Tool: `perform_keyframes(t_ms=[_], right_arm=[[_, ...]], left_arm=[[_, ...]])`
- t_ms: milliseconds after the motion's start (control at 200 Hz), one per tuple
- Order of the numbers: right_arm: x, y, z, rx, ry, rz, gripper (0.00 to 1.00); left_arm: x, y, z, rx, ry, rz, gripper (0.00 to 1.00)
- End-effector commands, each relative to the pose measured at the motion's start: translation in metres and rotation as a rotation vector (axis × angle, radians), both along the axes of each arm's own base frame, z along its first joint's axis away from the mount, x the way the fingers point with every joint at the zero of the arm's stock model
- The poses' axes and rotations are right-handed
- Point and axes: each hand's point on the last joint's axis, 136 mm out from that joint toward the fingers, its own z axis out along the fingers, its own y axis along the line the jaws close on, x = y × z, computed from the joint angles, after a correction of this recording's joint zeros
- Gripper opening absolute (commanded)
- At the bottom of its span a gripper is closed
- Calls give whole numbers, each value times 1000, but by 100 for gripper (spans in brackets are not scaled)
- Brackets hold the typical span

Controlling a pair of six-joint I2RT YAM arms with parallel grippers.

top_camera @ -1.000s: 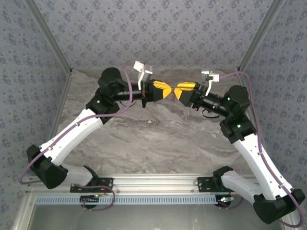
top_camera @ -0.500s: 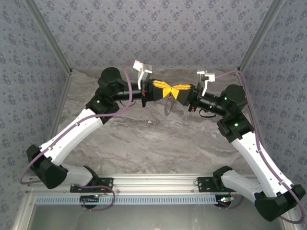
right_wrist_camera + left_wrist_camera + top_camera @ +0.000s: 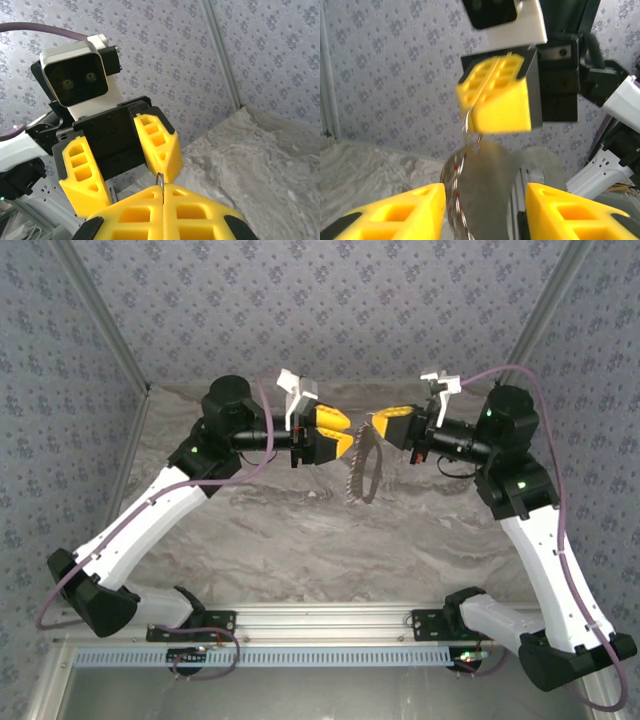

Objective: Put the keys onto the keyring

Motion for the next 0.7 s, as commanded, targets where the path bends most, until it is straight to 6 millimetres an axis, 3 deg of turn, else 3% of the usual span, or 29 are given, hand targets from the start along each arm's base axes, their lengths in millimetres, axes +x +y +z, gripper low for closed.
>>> perform_keyframes(t_ms=[0,465,694], right_arm=[[-16,-2,-15,-101,28,71,0],[-26,17,-41,-244,99,181,0],[-26,21,-44,-260,90,184,0]], left_arm=[[-14,12,5,54,-67,-29,49],[-15,-5,-8,139,-18,-172,49],[-17,-7,-16,159,7,-205,48]])
